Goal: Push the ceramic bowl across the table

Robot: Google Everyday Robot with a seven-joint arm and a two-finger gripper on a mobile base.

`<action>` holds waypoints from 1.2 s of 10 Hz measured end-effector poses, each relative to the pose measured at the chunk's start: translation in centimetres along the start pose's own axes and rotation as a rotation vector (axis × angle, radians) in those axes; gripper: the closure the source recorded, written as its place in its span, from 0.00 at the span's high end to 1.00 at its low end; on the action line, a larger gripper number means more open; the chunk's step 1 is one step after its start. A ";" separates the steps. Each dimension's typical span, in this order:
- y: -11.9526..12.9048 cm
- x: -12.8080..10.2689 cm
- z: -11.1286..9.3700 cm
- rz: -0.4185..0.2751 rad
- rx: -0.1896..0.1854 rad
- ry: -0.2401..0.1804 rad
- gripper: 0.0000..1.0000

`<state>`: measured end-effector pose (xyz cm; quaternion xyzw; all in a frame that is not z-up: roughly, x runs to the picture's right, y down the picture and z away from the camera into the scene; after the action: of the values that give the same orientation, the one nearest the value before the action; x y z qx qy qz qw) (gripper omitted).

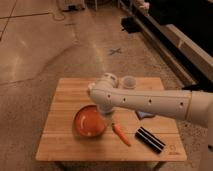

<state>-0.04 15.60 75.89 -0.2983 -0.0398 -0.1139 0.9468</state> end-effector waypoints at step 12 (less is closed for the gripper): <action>-0.8 -1.0 2.5 -0.005 0.007 -0.016 0.65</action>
<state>-1.25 16.62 78.26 -0.2957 -0.0487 -0.1136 0.9472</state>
